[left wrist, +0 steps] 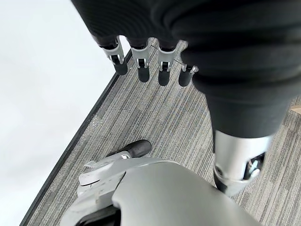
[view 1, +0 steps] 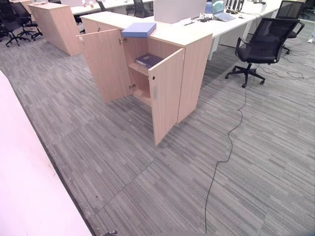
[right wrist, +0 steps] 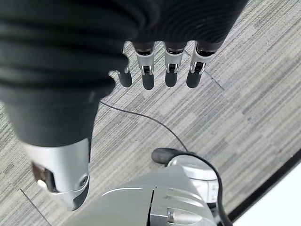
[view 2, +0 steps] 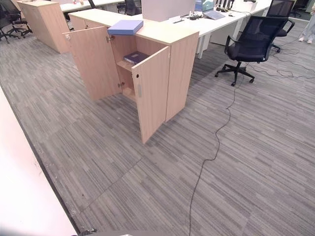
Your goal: Put the empty folder in the office cabinet
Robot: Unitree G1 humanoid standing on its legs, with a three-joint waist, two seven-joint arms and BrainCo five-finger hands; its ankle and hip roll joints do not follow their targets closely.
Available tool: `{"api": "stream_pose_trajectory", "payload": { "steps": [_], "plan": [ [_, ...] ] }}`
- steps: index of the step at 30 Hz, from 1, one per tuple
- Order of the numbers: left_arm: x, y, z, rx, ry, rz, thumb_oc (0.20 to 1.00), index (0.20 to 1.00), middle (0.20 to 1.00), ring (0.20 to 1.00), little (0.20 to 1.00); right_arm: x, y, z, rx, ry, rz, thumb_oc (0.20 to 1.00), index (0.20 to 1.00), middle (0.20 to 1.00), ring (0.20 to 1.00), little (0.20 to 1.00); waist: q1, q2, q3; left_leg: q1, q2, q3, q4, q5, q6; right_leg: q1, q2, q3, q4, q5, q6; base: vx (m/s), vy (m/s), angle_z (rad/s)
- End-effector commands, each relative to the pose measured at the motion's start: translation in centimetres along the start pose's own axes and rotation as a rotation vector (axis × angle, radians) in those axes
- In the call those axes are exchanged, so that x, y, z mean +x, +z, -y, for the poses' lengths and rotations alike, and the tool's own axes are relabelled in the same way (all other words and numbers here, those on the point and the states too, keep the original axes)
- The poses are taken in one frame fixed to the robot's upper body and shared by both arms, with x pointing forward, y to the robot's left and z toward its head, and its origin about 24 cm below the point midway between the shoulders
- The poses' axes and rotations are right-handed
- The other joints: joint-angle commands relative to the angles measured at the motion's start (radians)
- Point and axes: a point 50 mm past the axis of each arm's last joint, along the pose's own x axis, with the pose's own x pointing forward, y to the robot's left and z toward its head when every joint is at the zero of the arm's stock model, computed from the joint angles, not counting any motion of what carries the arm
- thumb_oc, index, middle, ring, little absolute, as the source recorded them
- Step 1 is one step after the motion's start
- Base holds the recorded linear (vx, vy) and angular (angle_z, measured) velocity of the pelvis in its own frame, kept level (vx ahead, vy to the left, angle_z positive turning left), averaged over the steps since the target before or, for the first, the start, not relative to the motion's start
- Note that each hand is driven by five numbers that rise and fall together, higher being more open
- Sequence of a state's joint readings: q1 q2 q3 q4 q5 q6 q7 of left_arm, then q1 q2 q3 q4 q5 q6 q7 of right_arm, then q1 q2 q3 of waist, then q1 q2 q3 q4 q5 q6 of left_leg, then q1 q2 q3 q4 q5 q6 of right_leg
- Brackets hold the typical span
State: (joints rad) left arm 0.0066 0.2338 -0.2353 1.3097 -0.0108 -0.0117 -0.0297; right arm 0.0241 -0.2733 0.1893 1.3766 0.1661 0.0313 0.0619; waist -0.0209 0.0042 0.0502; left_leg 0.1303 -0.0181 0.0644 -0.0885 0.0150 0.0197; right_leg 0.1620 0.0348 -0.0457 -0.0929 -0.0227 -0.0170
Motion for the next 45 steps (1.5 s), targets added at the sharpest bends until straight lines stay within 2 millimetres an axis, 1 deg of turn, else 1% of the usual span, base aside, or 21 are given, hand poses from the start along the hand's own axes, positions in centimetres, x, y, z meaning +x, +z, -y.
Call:
{"api": "stream_pose_trajectory", "payload": {
  "steps": [1,4,8,11,13,17,22,23,26,29,31,32,33,34,36,37,39,40,43,44,45],
  "plan": [
    [0.1,1.0,0.1,0.029,0.001,0.02,1.0,1.0,1.0,1.0,1.0,0.0,0.9,0.0,-0.059,0.001,0.013,1.0,1.0,1.0,1.0,1.0,-0.017,-0.017,0.0,0.01,0.013,-0.053,0.001,-0.075,-0.015,-0.01,-0.042,-0.034,0.029,-0.031,0.077,-0.01,-0.069,0.02],
    [0.2,1.8,-0.7,-0.01,0.036,0.047,1.0,1.0,1.0,1.0,1.0,0.0,1.9,0.2,-0.078,-0.003,0.038,1.0,1.0,1.0,1.0,1.0,-0.009,-0.024,0.041,-0.027,0.032,-0.055,0.037,-0.057,-0.021,-0.054,-0.041,-0.043,0.101,-0.058,0.061,-0.07,-0.092,0.11],
    [0.2,2.8,-0.9,-0.095,0.055,0.085,1.0,1.0,1.0,1.0,1.0,-0.1,3.4,1.4,-0.104,-0.043,0.065,1.0,1.0,1.0,1.0,1.0,0.017,-0.048,0.117,-0.277,0.037,-0.035,0.395,-0.076,-0.057,-0.091,-0.062,-0.111,0.172,-0.102,0.022,-0.13,-0.131,0.45],
    [0.2,2.4,-0.9,-0.146,0.057,0.072,1.0,1.0,1.0,1.0,1.0,-0.2,3.5,2.0,-0.103,-0.061,0.066,1.0,1.0,1.0,1.0,1.0,0.018,-0.048,0.119,-0.34,0.055,-0.014,0.458,-0.051,-0.053,-0.096,-0.068,-0.135,0.185,-0.119,0.014,0.02,-0.033,0.37],
    [0.1,1.7,-1.0,-0.188,0.07,0.058,1.0,1.0,1.0,1.0,1.0,-0.2,3.1,2.0,-0.105,-0.059,0.052,1.0,1.0,1.0,1.0,1.0,0.026,-0.047,0.108,-0.332,0.105,0.035,0.372,-0.032,-0.045,-0.082,-0.08,-0.163,0.177,-0.13,0.02,0.15,0.03,0.49],
    [0.0,0.3,-1.2,-0.197,0.09,0.02,1.0,1.0,1.0,1.0,1.0,-0.2,2.0,2.1,-0.106,-0.063,0.023,1.0,1.0,1.0,1.0,1.0,0.045,-0.043,0.109,-0.355,0.198,0.078,0.157,0.102,-0.085,-0.026,-0.091,-0.208,0.145,-0.146,0.038,0.17,0.062,0.46],
    [-0.1,-0.7,-1.0,-0.231,0.098,-0.006,1.0,1.0,1.0,1.0,1.0,-0.2,1.2,2.3,-0.097,-0.067,0.004,1.0,1.0,1.0,1.0,1.0,0.054,-0.025,0.098,-0.328,0.232,0.131,0.014,0.129,-0.114,0.039,-0.104,-0.223,0.116,-0.172,0.067,0.2,0.137,0.23],
    [-0.2,-1.6,-0.9,-0.257,0.109,-0.033,1.0,1.0,1.0,1.0,1.0,-0.2,0.6,2.2,-0.082,-0.063,-0.012,1.0,1.0,1.0,1.0,1.0,0.062,-0.005,0.069,-0.322,0.238,0.129,0.008,0.175,-0.117,0.055,-0.104,-0.227,0.099,-0.16,0.074,0.28,0.2,-0.05],
    [-0.3,-1.8,-1.2,-0.27,0.118,-0.041,1.0,1.0,1.0,1.0,1.0,-0.2,0.5,1.8,-0.077,-0.053,-0.018,1.0,1.0,1.0,1.0,1.0,0.07,-0.012,0.047,-0.328,0.221,0.126,0.047,0.172,-0.115,0.075,-0.137,-0.225,0.09,-0.159,0.088,0.32,0.281,-0.05],
    [-0.2,-1.3,-1.7,-0.268,0.126,-0.021,1.0,1.0,1.0,1.0,1.0,-0.1,0.3,1.3,-0.067,-0.03,-0.022,1.0,1.0,1.0,1.0,1.0,0.076,-0.033,0.032,-0.367,0.18,0.122,0.176,0.115,-0.093,0.084,-0.199,-0.223,0.108,-0.149,0.111,0.26,0.256,0.05],
    [-0.1,-0.1,-2.0,-0.216,0.119,0.017,1.0,1.0,1.0,1.0,1.0,-0.1,0.6,1.2,-0.067,-0.024,-0.012,1.0,1.0,1.0,1.0,1.0,0.077,-0.048,0.026,-0.365,0.119,0.122,0.253,0.013,-0.05,0.059,-0.289,-0.211,0.23,-0.098,0.135,0.27,0.31,0.25],
    [-0.1,0.0,-2.0,-0.216,0.119,0.019,1.0,1.0,1.0,1.0,1.0,-0.1,0.7,1.2,-0.067,-0.025,-0.011,1.0,1.0,1.0,1.0,1.0,0.077,-0.043,0.024,-0.372,0.123,0.129,0.248,0.028,-0.041,0.051,-0.286,-0.215,0.227,-0.086,0.132,0.18,0.219,0.16],
    [-0.1,0.3,-2.1,-0.196,0.117,0.027,1.0,1.0,1.0,1.0,1.0,-0.1,0.8,1.4,-0.067,-0.024,-0.005,1.0,1.0,1.0,1.0,1.0,0.076,-0.048,0.026,-0.351,0.087,0.13,0.263,-0.017,-0.023,0.032,-0.329,-0.2,0.31,-0.039,0.137,0.18,0.438,-0.03],
    [-0.1,0.8,-2.4,-0.167,0.119,0.042,1.0,1.0,1.0,1.0,1.0,-0.1,1.7,1.5,-0.073,-0.03,0.023,1.0,1.0,1.0,1.0,1.0,0.065,-0.042,0.042,-0.312,0.036,0.139,0.263,-0.056,0.03,-0.046,-0.396,-0.178,0.488,0.12,0.117,0.22,0.427,-0.09],
    [-0.1,1.1,-2.6,-0.161,0.124,0.049,1.0,1.0,1.0,1.0,1.0,-0.1,2.0,1.6,-0.076,-0.031,0.036,1.0,1.0,1.0,1.0,1.0,0.06,-0.038,0.05,-0.283,0.017,0.145,0.25,-0.065,0.05,-0.069,-0.412,-0.169,0.557,0.162,0.114,0.18,0.356,0.08],
    [-0.1,1.2,-3.0,-0.15,0.131,0.056,1.0,1.0,1.0,1.0,1.0,-0.1,2.5,1.5,-0.087,-0.032,0.055,1.0,1.0,1.0,1.0,1.0,0.051,-0.031,0.061,-0.244,0.001,0.145,0.224,-0.071,0.062,-0.108,-0.413,-0.156,0.627,0.19,0.115,0.26,0.334,0.22],
    [-0.2,1.3,-3.2,-0.14,0.14,0.063,1.0,1.0,1.0,1.0,1.0,-0.1,3.1,1.3,-0.093,-0.031,0.081,1.0,1.0,1.0,1.0,1.0,0.031,-0.012,0.072,-0.182,-0.008,0.116,0.174,-0.07,0.069,-0.184,-0.366,-0.136,0.684,0.121,0.098,0.32,0.213,0.13],
    [-0.2,1.1,-3.4,-0.146,0.148,0.06,1.0,1.0,1.0,1.0,1.0,-0.2,3.6,1.5,-0.085,-0.034,0.1,1.0,1.0,1.0,1.0,1.0,0.008,0.008,0.085,-0.126,-0.02,0.082,0.121,-0.063,0.069,-0.267,-0.292,-0.117,0.679,0.053,0.086,0.3,0.15,0.11],
    [-0.2,1.1,-3.4,-0.156,0.148,0.058,1.0,1.0,1.0,1.0,1.0,-0.2,4.1,1.6,-0.072,-0.037,0.112,1.0,1.0,1.0,1.0,1.0,-0.015,0.021,0.112,-0.093,-0.027,0.052,0.085,-0.039,0.067,-0.342,-0.203,-0.108,0.596,0.048,0.067,0.17,0.041,0.32],
    [-0.2,0.9,-3.1,-0.147,0.141,0.05,1.0,1.0,1.0,1.0,1.0,-0.2,4.1,1.5,-0.039,-0.037,0.116,1.0,1.0,1.0,1.0,1.0,-0.044,0.005,0.126,-0.053,-0.049,0.004,0.065,-0.054,0.061,-0.383,-0.101,-0.049,0.455,0.044,0.076,0.22,-0.021,0.61],
    [-0.2,0.9,-3.1,-0.147,0.142,0.05,1.0,1.0,1.0,1.0,1.0,-0.2,4.1,1.5,-0.039,-0.037,0.116,1.0,1.0,1.0,1.0,1.0,-0.044,0.006,0.126,-0.054,-0.048,0.004,0.065,-0.053,0.061,-0.382,-0.1,-0.049,0.451,0.047,0.076,0.37,-0.067,0.83]
  ]
}}
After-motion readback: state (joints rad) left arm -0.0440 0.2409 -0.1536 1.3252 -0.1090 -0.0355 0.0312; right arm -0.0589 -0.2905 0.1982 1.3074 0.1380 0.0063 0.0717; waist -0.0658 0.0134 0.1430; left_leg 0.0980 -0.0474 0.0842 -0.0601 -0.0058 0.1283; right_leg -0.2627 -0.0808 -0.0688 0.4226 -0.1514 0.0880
